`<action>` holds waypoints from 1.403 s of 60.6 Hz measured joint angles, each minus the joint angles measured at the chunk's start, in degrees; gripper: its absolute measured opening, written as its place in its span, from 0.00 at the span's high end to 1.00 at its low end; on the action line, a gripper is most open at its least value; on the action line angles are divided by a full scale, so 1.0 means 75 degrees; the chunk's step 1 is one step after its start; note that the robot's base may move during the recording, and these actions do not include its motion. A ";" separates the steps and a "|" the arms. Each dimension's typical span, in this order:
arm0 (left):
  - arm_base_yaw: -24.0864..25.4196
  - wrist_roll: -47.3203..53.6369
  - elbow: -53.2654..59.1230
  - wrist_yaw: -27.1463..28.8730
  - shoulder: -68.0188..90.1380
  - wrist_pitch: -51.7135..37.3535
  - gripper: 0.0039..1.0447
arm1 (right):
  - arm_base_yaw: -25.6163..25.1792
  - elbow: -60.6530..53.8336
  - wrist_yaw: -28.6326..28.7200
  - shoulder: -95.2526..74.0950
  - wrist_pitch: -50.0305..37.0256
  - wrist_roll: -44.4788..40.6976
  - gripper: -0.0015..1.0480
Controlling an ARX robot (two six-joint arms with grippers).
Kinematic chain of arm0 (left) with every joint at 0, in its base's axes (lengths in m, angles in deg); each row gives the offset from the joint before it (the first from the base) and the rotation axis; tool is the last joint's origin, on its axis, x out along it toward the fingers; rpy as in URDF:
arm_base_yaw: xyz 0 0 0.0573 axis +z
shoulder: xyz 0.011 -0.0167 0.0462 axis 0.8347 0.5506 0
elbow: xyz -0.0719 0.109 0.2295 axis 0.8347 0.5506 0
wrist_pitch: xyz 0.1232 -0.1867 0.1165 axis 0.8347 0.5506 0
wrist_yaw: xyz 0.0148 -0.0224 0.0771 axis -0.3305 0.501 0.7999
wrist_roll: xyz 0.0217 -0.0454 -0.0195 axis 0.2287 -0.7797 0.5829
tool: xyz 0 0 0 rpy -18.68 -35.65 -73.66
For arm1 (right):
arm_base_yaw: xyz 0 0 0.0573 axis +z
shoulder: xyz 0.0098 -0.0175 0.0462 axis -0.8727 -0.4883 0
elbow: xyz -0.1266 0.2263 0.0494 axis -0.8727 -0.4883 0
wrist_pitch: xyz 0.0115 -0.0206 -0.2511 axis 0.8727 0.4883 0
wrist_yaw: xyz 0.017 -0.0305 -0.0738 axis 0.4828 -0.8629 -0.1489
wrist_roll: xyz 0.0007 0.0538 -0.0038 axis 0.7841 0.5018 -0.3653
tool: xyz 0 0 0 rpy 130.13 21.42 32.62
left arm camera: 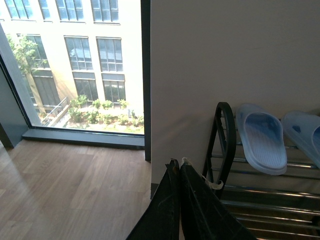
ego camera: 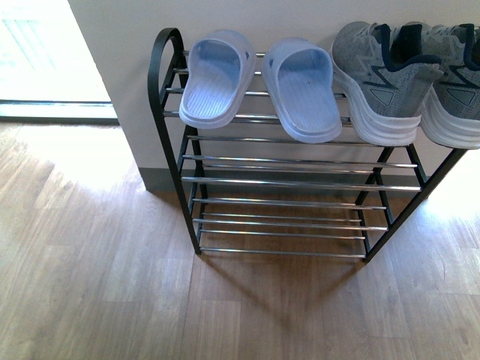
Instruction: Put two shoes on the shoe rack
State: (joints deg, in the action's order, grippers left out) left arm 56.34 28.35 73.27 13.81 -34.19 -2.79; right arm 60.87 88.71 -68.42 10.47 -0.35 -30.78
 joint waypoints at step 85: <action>0.0015 0.0003 0.0000 0.0000 -0.3369 0.3456 0.63 | 0.0000 0.0000 0.0012 0.0006 0.0000 0.0000 0.09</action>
State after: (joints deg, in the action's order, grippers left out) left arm 56.45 28.37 73.27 13.81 -59.45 23.14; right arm 60.87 88.71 -68.33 10.51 -0.35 -30.78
